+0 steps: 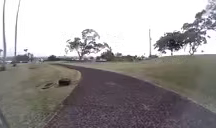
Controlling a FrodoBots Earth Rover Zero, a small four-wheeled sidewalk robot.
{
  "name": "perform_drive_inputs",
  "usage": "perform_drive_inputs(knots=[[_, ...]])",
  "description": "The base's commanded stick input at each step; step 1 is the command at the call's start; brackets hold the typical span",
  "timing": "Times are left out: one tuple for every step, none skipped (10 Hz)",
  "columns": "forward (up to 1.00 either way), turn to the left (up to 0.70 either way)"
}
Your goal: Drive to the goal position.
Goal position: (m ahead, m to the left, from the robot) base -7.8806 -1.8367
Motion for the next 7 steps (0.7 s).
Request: perform_drive_inputs(knots=[[0.00,-1.00],[0.00,-1.00],[0.00,-1.00],[0.00,-1.00],[0.00,-1.00],[0.00,-1.00],[0.00,-1.00]])
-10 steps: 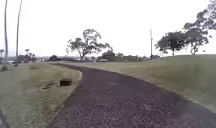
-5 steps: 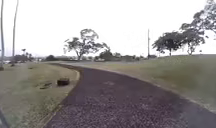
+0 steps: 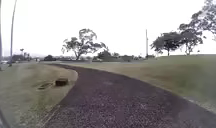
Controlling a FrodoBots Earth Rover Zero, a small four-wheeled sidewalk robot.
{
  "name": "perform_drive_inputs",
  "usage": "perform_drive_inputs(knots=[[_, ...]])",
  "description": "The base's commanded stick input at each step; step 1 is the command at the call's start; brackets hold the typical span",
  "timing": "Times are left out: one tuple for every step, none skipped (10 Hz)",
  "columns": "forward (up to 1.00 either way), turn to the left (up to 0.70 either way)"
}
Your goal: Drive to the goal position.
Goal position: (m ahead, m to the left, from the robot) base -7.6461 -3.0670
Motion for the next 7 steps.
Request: perform_drive_inputs(knots=[[0.00,-1.00],[0.00,-1.00],[0.00,-1.00],[0.00,-1.00],[0.00,-1.00],[0.00,-1.00],[0.00,-1.00]])
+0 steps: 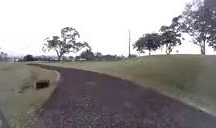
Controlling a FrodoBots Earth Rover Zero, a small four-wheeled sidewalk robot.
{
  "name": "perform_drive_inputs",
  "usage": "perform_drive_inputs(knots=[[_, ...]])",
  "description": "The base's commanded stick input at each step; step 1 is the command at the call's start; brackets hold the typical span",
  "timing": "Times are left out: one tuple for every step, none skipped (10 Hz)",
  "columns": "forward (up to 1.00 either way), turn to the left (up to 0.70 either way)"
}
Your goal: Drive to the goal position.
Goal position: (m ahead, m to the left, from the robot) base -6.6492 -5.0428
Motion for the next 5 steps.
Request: perform_drive_inputs(knots=[[0.00,-1.00],[0.00,-1.00],[0.00,-1.00],[0.00,-1.00],[0.00,-1.00]])
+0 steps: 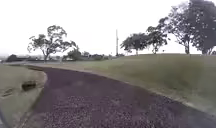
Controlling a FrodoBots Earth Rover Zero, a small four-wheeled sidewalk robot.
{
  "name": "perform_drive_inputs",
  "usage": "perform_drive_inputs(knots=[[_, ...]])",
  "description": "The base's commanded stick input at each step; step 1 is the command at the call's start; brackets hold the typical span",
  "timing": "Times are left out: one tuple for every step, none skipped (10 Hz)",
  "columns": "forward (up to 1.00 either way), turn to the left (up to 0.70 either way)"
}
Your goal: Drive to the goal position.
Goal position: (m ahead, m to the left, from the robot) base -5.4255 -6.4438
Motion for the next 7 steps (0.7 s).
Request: perform_drive_inputs(knots=[[0.00,-1.00],[0.00,-1.00],[0.00,-1.00],[0.00,-1.00],[0.00,-1.00],[0.00,-1.00],[0.00,-1.00]])
